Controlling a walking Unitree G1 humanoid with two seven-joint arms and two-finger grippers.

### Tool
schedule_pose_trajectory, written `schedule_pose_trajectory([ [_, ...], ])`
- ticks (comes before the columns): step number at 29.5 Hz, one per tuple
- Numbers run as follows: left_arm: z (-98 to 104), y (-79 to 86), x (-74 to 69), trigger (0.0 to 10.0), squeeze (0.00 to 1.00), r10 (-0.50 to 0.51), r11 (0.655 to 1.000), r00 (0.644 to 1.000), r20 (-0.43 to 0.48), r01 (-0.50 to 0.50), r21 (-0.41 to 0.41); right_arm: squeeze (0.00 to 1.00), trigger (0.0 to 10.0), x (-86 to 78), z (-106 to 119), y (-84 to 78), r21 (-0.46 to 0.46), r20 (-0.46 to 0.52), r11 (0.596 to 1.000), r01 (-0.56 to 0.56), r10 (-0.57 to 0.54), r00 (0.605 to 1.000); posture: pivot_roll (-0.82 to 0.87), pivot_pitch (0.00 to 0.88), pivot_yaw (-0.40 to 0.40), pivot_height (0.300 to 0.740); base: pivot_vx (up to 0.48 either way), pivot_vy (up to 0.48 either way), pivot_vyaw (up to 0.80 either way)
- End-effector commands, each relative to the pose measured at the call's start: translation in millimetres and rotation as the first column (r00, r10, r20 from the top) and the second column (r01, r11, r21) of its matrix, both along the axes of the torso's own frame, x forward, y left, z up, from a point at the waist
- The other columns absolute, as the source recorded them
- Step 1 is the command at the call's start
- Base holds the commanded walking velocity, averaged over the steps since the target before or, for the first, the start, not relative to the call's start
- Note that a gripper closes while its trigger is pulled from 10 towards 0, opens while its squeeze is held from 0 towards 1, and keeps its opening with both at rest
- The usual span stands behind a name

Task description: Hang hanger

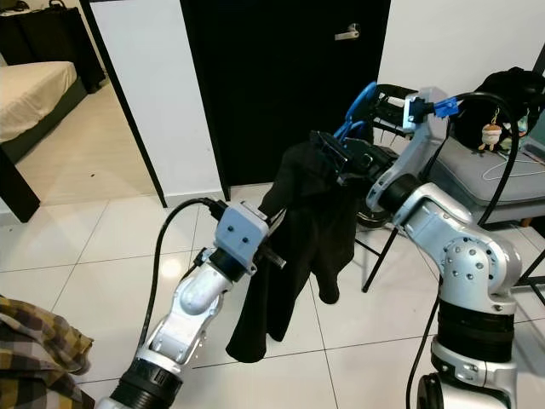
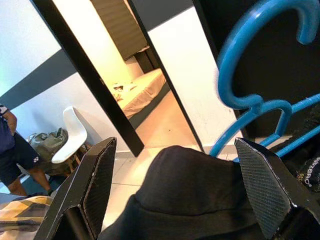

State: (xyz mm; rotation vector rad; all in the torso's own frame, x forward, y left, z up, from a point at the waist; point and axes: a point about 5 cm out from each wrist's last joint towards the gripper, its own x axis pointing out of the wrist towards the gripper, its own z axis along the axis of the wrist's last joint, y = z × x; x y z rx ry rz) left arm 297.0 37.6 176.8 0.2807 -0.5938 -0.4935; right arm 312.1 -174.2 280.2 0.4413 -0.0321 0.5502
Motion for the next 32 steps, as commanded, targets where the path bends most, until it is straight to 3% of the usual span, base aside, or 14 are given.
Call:
schedule_pose_trajectory([
  [1, 13.6, -5.3, -1.9, 10.0, 0.00, -0.010, 1.000, 0.994, 0.108, 0.009, 0.011, 0.00, 10.0, 2.0, 0.0, -1.3, 0.011, -0.031, 1.000, 0.024, -0.024, 0.999, -0.15, 0.000, 0.005, 0.740, 0.000, 0.000, 0.00],
  [5, 14.2, -13.1, -6.7, 10.0, 0.00, -0.019, 0.999, 0.989, 0.149, 0.012, 0.048, 0.00, 10.0, 7.4, -6.1, -6.8, 0.029, -0.109, 0.993, 0.118, -0.115, 0.987, -0.15, 0.000, 0.000, 0.740, 0.000, 0.000, 0.00],
  [11, 15.4, -15.3, -8.5, 10.0, 0.00, -0.019, 0.998, 0.985, 0.170, 0.009, 0.056, 0.00, 10.0, 9.4, -9.5, -9.4, 0.036, -0.142, 0.987, 0.158, -0.152, 0.978, -0.15, 0.000, -0.003, 0.740, 0.000, 0.000, 0.00],
  [14, 21.0, -21.3, -12.3, 10.0, 0.00, -0.013, 0.998, 0.974, 0.228, -0.002, 0.066, 0.00, 10.0, 14.7, -20.2, -16.5, 0.050, -0.219, 0.964, 0.260, -0.244, 0.945, -0.16, 0.000, -0.010, 0.740, 0.000, 0.000, 0.00],
  [18, 22.5, -23.2, -13.1, 10.0, 0.00, -0.010, 0.998, 0.969, 0.247, -0.007, 0.067, 0.00, 10.0, 15.9, -23.0, -18.5, 0.053, -0.240, 0.956, 0.288, -0.268, 0.933, -0.16, 0.000, -0.010, 0.740, 0.000, 0.000, 0.00],
  [19, 25.1, -26.0, -15.0, 10.0, 0.00, -0.015, 0.997, 0.963, 0.269, -0.004, 0.071, 0.00, 8.3, 17.1, -24.5, -20.8, 0.063, -0.250, 0.948, 0.313, -0.289, 0.924, -0.16, 0.000, -0.012, 0.740, 0.000, 0.000, 0.00],
  [21, 25.1, -26.0, -15.0, 10.0, 0.00, -0.015, 0.997, 0.963, 0.269, -0.004, 0.071, 0.00, 8.3, 17.1, -24.5, -20.8, 0.063, -0.250, 0.948, 0.313, -0.289, 0.924, -0.16, 0.000, -0.012, 0.740, 0.000, 0.000, 0.00],
  [22, 26.9, -30.0, -17.2, 10.0, 0.00, -0.023, 0.997, 0.956, 0.292, 0.001, 0.076, 0.00, 0.0, 17.8, -24.3, -22.7, 0.080, -0.253, 0.940, 0.331, -0.302, 0.919, -0.16, 0.000, -0.013, 0.740, 0.000, 0.000, 0.00],
  [32, 29.2, -42.6, -24.8, 10.0, 0.00, -0.054, 0.996, 0.942, 0.330, 0.027, 0.085, 0.00, 0.0, 19.1, -21.3, -27.9, 0.115, -0.249, 0.919, 0.377, -0.340, 0.907, -0.16, 0.000, -0.013, 0.740, 0.000, 0.000, 0.00],
])
